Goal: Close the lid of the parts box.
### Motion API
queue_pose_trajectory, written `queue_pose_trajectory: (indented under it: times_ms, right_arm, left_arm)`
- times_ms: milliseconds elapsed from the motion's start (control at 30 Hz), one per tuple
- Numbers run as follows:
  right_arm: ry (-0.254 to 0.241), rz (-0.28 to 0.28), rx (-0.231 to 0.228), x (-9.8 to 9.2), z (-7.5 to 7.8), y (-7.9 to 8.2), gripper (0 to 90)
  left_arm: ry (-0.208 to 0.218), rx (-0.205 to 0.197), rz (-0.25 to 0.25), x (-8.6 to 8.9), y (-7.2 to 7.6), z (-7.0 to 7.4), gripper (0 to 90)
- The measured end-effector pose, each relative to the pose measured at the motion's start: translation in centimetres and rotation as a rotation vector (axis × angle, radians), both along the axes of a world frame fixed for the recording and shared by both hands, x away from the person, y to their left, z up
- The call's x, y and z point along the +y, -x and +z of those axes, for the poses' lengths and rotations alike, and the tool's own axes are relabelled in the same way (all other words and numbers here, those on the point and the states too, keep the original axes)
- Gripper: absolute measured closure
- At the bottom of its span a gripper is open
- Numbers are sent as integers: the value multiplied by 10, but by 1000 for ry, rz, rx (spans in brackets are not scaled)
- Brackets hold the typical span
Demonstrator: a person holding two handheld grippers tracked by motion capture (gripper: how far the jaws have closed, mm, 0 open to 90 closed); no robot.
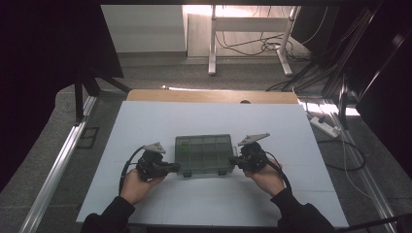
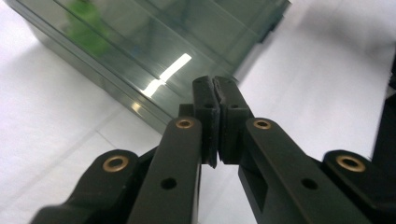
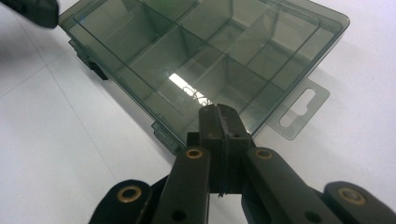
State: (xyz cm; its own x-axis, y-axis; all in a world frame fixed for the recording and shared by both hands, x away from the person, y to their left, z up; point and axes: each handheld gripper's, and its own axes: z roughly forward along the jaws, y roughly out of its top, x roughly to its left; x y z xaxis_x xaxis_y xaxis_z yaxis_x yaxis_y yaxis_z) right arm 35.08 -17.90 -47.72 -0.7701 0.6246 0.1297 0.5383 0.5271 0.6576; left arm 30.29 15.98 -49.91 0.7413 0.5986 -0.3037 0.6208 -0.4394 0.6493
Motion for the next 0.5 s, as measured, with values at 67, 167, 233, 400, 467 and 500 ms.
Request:
queue_pose_trajectory:
  times_ms: [67,167,233,400,467,500]
  right_arm:
    - [-2,-1,2,0,0,0,894]
    - [-3,-3,1,0,0,0,894]
    - [-1,-2,1,0,0,0,894]
    - [-8,-4,7,-1,0,-1,894]
    - [-8,-3,7,-1,0,0,894]
    - [-12,-2,11,0,-1,0,893]
  left_arm:
    - [-20,10,-14,-4,6,-2,870]
    - [-54,57,-40,-10,10,-10,855]
    - [-87,76,-29,-12,6,-16,852]
    - [-78,67,11,-7,1,-17,880]
    - [-79,65,13,-7,0,-18,882]
    - [-77,66,13,-7,0,-18,884]
